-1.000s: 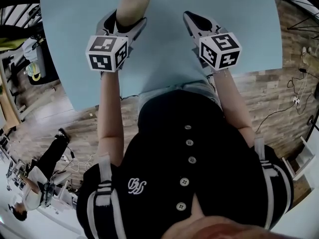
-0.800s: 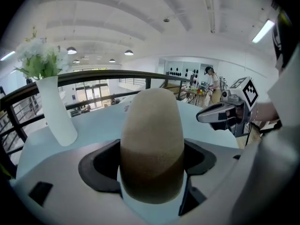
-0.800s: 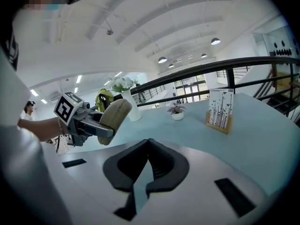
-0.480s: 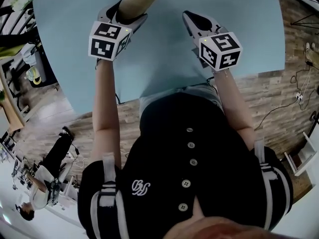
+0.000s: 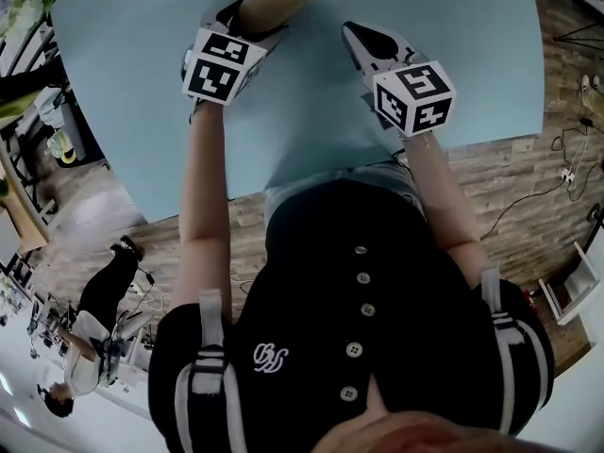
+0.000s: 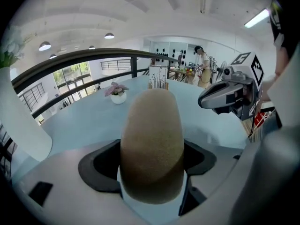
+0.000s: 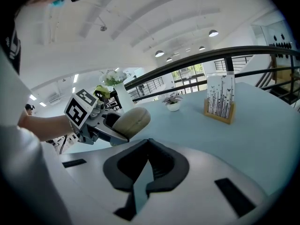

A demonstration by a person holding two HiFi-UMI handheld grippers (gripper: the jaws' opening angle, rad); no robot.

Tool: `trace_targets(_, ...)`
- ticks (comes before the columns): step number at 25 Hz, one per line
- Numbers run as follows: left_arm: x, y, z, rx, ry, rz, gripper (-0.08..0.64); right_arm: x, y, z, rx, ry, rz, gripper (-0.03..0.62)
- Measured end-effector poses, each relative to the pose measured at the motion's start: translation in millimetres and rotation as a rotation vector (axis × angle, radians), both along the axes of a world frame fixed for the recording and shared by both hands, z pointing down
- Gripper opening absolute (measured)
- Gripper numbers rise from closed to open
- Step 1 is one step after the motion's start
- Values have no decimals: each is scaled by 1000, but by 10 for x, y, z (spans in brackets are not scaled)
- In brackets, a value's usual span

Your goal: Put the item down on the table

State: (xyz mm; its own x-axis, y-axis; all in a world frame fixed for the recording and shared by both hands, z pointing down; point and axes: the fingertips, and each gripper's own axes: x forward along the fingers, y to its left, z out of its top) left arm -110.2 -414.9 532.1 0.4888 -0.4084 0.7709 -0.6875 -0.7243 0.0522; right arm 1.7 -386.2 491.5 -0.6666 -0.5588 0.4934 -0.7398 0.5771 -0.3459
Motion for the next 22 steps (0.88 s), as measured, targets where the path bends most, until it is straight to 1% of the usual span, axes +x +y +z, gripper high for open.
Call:
trace_targets(6,-7,-66,166,-20,-93,68,388,15,-45,96,-20,-7,20,11)
trace_targets(8,39,-84,198,-22,-110,89,388,50,-40,121,-23,-7,27,11)
trace_targets(16,169,-146,257,-48,-101,152,388,43,-36,170,-26,7,29,11)
trace_targets(22,174,-112,318,-52,-120,172,391,94,37,182,-29,9,40,11)
